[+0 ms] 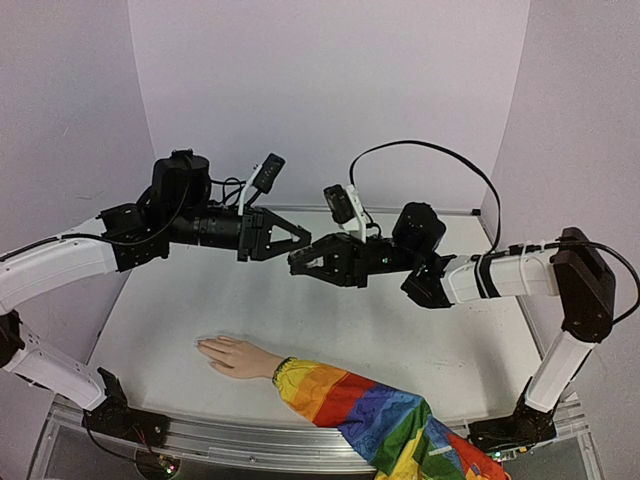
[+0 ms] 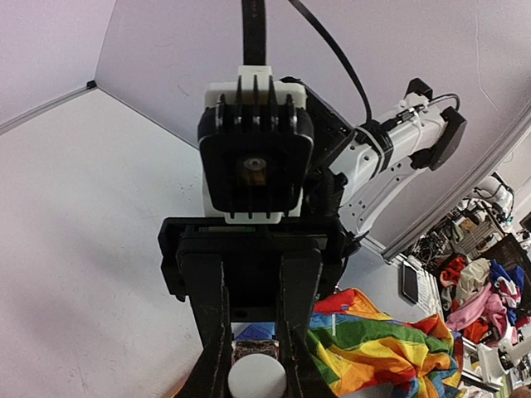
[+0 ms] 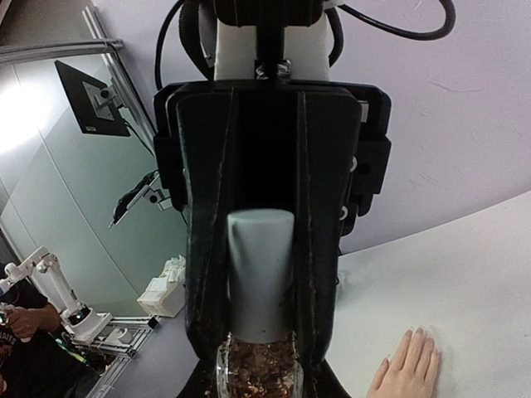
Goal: Paint the nails
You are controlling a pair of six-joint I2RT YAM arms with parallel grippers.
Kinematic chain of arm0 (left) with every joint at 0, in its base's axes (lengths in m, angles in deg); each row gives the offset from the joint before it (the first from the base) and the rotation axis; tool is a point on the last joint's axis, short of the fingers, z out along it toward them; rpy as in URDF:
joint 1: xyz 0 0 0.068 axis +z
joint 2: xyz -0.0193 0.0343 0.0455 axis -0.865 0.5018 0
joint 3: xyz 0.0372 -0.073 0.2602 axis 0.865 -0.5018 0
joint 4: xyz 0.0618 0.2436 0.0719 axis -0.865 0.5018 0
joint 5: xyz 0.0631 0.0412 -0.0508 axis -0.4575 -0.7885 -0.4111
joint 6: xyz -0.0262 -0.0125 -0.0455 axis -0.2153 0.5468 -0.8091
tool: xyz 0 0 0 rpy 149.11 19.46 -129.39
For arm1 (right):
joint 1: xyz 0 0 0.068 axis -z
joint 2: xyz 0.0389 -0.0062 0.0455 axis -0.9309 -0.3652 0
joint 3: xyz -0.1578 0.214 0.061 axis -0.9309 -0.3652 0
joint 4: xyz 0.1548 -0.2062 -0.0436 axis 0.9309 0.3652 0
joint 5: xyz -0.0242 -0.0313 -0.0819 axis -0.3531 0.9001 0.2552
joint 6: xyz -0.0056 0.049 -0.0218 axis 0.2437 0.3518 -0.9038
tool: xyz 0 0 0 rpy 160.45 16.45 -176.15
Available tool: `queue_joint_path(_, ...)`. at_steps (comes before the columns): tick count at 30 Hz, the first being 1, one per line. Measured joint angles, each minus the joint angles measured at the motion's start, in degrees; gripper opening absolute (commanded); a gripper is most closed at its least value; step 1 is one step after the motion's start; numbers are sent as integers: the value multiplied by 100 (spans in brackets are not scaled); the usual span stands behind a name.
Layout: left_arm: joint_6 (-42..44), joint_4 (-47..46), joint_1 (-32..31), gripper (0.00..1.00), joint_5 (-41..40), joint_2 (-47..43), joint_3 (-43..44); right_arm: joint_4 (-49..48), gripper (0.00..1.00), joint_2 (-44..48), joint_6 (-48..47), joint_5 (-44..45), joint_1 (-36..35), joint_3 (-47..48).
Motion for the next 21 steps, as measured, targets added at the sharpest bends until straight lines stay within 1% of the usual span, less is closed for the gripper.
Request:
queue_joint_path(3,39,87,37,0,-251,61,0,535,0,52,-518,376,9,4)
queue_joint_path(4,44,109,55,0,-376,83,0,863,0,114,-778,691,-17,15)
queue_joint_path(5,24,170,81,0,-632,114,7,1248,0,195,-1084,1198,-81,35)
queue_joint_path(6,9,229,109,0,-850,142,28,1565,0,264,-1335,1742,-170,63)
queue_joint_path(9,-146,629,164,0,-1707,273,245,2590,0,387,-2114,4813,-855,315)
queue_joint_path(11,-216,798,131,0,-1963,358,354,3012,0,369,-2474,6349,-1263,487)
queue_joint_path(12,-240,815,98,0,-2050,411,396,3099,0,361,-2570,6664,-1342,518)
queue_joint_path(13,-273,833,79,2,-2100,461,439,3150,0,358,-2695,6896,-1388,538)
queue_joint_path(14,-299,839,70,13,-2138,505,468,3189,0,354,-2793,6979,-1394,544)
queue_joint_path(15,-315,846,70,28,-2149,516,476,3200,0,348,-2865,6977,-1388,546)
queue_joint_path(16,-317,861,72,47,-2155,520,479,3195,0,341,-2918,6909,-1368,546)
queue_joint_path(17,-317,887,72,63,-2155,516,481,3191,0,341,-2957,6826,-1355,546)
queue_joint_path(19,-278,986,61,80,-2070,461,481,3202,0,341,-3047,6474,-1283,544)
queue_joint_path(21,-212,1102,31,88,-1993,361,474,3171,0,341,-3097,5930,-1154,538)
